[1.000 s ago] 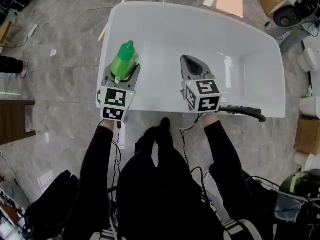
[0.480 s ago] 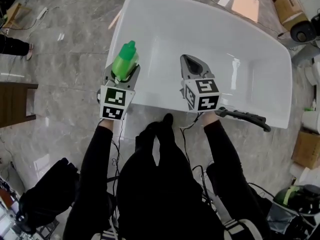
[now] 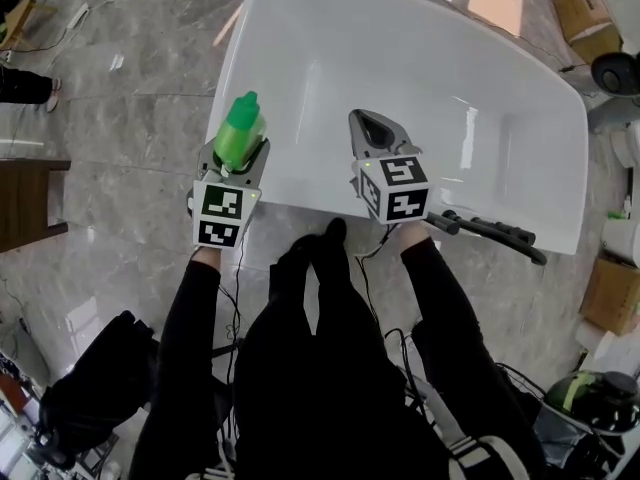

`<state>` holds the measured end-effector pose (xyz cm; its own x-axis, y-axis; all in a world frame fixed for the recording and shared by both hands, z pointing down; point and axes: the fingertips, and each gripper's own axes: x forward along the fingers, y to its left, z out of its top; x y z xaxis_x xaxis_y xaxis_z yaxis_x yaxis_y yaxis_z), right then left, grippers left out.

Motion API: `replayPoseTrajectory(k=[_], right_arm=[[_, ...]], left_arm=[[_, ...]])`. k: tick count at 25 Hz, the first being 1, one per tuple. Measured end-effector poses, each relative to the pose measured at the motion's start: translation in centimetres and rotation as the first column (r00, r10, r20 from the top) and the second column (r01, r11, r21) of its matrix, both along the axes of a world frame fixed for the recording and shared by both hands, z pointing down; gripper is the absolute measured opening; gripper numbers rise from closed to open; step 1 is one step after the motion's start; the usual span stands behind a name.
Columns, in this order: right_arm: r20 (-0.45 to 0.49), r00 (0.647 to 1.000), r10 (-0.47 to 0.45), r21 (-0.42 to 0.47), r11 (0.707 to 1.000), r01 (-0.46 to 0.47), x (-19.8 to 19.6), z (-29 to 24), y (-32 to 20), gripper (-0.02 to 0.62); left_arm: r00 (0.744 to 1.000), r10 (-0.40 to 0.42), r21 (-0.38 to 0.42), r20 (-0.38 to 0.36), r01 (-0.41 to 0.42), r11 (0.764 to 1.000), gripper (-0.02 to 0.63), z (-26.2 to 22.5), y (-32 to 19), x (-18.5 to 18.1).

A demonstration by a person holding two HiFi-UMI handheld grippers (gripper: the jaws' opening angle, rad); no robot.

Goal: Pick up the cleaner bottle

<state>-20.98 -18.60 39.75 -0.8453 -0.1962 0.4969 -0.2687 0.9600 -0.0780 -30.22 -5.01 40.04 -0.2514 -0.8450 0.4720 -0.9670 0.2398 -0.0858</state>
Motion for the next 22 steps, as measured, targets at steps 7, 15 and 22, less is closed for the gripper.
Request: replayPoseTrajectory(k=[7,15,22], right_arm=[[-0.023,0.999,-0.022,-0.035,0.999,0.022,-0.5,1.8,1.3,0.002],[-0.052,0.997,-0.054,-0.039,0.998,0.052,-1.4,3.1,2.4,0.002],[-0.062,0.996,-0.070,-0.058,0.996,0.066,-1.9,3.6,3.2,0.002]], left_arm=[[1.000,-0.009,-0.025,-0.026,0.008,1.000,0.199,1.6,0.8,-0.3],[0.999,-0.009,-0.027,-0.038,0.008,1.000,0.199,2.3,0.6,-1.3],[0.999,-0.011,-0.029,-0.046,0.009,1.000,0.199,2.4,0.7,-1.6]])
